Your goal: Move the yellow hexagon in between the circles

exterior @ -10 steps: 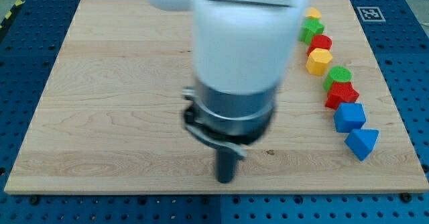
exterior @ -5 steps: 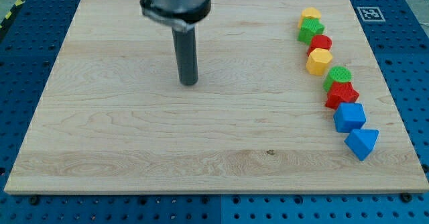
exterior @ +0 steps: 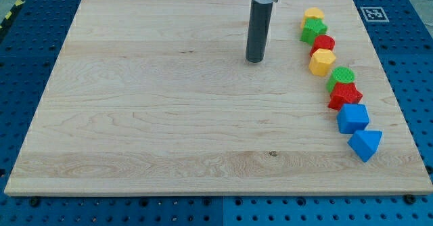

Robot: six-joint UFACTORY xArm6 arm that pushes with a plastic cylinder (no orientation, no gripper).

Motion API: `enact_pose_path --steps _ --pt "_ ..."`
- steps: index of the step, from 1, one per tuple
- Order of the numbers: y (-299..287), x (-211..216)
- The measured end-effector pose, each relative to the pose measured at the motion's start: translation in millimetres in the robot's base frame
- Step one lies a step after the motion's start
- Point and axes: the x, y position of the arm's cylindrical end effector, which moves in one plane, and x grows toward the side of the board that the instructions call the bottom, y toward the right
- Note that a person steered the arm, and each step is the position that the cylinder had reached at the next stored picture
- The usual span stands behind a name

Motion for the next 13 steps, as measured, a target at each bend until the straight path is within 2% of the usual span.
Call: enact_pose_path --steps 1,10,13 --pt "40.2 0.0" --pt "100.7 1.6" --pt "-11.9 1.6"
